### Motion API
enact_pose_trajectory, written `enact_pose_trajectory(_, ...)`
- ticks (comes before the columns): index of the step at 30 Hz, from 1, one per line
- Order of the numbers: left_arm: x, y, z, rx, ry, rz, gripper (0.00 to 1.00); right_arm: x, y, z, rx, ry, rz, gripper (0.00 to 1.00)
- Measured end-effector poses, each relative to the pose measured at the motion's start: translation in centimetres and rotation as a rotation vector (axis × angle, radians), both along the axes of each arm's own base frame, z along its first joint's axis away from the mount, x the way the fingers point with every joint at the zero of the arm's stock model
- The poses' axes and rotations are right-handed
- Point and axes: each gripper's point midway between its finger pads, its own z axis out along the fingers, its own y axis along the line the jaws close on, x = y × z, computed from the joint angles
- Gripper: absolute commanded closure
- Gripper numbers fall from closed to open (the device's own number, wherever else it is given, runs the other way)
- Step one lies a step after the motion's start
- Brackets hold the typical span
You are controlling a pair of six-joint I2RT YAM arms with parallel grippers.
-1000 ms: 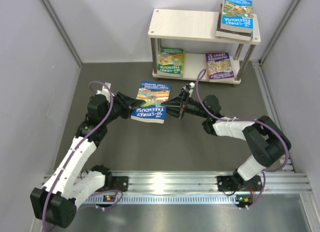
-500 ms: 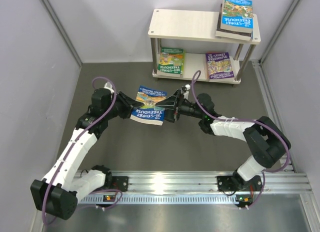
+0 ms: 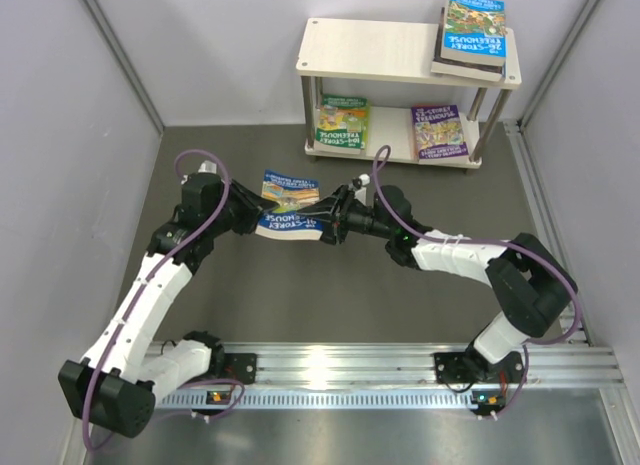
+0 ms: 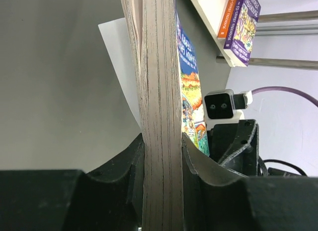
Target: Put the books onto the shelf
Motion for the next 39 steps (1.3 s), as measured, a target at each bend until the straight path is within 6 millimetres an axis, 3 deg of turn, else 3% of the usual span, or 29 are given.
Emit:
enact_pose_trajectory(3, 0.2, 0.0, 0.0, 0.005, 0.004, 0.002, 1.00, 0.2, 0.0, -0.6, -0.039, 0.017, -0.014, 0.71)
enact_pose_trajectory(10, 0.2, -0.2, 0.0, 0.015, 0.004, -0.010, 1.00, 0.3, -0.5, -0.8, -0.088, 0.031, -0.030, 0.96)
enact_pose_trajectory(14, 0.5, -0.4, 0.4, 0.021, -0.006, -0.017, 1.00, 0.8, -0.8, -0.3, -0.156, -0.007, -0.025, 1.00)
enact_pose_trajectory(17, 0.9, -0.6, 1.1, 0.019, -0.030, -0.031, 0.74, 1.6, -1.3, 0.4, -0.209, -0.057, -0.012, 1.00)
enact_pose_trajectory(18, 1.1, -0.8, 1.4, 0.016, -0.040, -0.038, 0.58, 1.8, -1.6, 0.6, -0.220, -0.071, -0.007, 1.00)
enact_pose_trajectory(19, 1.3, -1.0, 1.6, 0.021, -0.050, -0.048, 0.51, 2.2, -1.9, 0.8, -0.230, -0.093, -0.003, 1.00)
enact_pose_trajectory(21, 1.3, -0.7, 1.0, 0.068, -0.049, -0.063, 0.35, 3.9, -3.3, 1.0, -0.256, -0.130, -0.035, 1.00)
enact_pose_trajectory(25, 0.8, 1.0, -0.9, 0.168, -0.002, -0.046, 0.31, 9.5, -8.2, 0.7, -0.330, -0.141, -0.183, 1.00)
enact_pose_trajectory(28, 0.4, 1.7, -1.7, 0.216, 0.019, -0.047, 0.32, 13.0, -10.5, 1.0, -0.356, -0.158, -0.265, 1.00)
enact_pose_trajectory(35, 0.0, 2.5, -2.2, 0.272, 0.036, -0.048, 0.34, 16.4, -10.5, 2.5, -0.352, -0.211, -0.272, 1.00)
enact_pose_trajectory(39, 0.2, 2.6, -2.0, 0.286, 0.033, -0.048, 0.34, 17.6, -10.5, 2.2, -0.351, -0.211, -0.267, 1.00)
